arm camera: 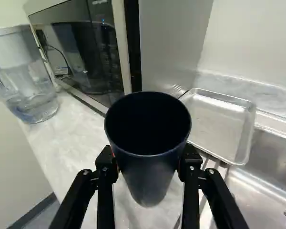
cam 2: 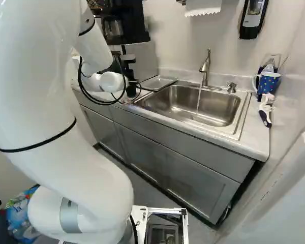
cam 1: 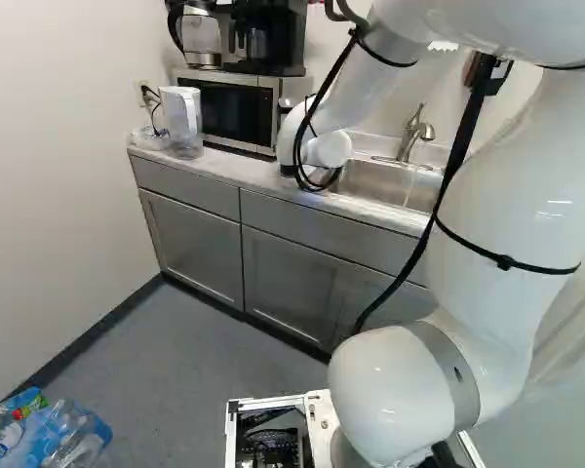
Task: Rinse the cup and place it in the tray
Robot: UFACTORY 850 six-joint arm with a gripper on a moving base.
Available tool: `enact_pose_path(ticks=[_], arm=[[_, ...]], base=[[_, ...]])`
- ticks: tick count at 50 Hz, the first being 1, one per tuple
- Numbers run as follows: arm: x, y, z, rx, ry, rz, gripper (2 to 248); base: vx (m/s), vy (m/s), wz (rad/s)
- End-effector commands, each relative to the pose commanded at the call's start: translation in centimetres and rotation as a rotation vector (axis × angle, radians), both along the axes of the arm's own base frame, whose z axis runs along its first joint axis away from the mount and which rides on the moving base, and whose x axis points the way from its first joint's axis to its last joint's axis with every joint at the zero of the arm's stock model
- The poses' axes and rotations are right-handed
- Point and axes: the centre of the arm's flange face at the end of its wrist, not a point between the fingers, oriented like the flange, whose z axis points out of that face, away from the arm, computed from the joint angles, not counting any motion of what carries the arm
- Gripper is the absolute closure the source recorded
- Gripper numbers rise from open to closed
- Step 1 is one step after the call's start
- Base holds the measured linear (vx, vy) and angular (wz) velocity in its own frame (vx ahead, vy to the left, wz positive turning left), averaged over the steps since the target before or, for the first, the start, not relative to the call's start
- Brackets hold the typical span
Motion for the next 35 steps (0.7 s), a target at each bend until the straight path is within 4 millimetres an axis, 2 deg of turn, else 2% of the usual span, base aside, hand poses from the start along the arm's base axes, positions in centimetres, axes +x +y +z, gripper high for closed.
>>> enact_pose_path(ticks=[35], arm=[[2.2,-5.2,3.8,0.004,-0.078,-0.104,124]], base=[[0.0,0.0,0.0]])
